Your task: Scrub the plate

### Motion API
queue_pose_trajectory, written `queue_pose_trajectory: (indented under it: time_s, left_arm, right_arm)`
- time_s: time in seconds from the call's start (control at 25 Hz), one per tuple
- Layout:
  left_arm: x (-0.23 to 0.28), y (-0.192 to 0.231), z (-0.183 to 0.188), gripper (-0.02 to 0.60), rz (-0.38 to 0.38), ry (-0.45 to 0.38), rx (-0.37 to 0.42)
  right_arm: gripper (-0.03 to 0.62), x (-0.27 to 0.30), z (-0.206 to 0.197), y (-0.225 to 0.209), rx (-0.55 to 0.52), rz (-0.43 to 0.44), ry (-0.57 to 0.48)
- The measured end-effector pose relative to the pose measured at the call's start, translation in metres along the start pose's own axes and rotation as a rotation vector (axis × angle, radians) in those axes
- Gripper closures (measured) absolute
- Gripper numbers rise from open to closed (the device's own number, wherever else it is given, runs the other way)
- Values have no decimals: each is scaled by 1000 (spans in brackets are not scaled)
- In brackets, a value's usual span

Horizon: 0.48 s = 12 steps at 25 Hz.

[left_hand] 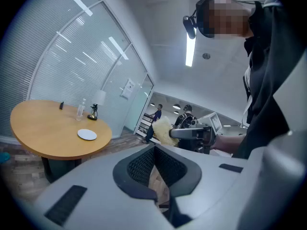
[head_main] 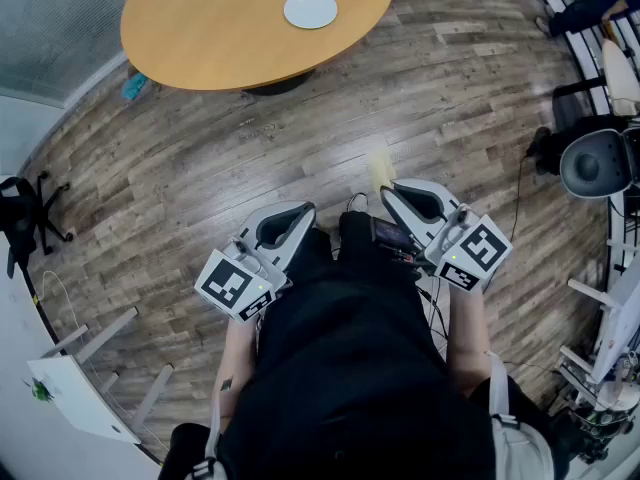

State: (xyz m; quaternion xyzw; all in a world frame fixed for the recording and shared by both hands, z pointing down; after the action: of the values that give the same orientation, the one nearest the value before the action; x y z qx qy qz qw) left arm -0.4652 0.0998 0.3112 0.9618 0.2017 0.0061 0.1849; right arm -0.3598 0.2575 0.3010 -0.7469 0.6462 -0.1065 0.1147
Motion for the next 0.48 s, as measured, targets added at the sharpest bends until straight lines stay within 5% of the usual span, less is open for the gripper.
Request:
queue_pose_trajectory:
  time_s: [0.48]
  left_arm:
    - [2,2,-2,569,9,-4,16]
  right_arm:
    - [569,-11,-3,-5,21,-37,-6]
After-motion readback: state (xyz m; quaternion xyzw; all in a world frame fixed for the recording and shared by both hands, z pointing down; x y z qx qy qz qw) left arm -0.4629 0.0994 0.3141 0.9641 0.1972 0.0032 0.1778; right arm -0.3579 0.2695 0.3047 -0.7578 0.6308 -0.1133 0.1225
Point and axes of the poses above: the fingertips, and each gripper's own axes: x forward along the fingers, y to its left, z out of its top, the point moved 5 cm from there along -x, backward along the fingers, and after that the axes turned 13 degrees about -y, right-handed, at the moved point
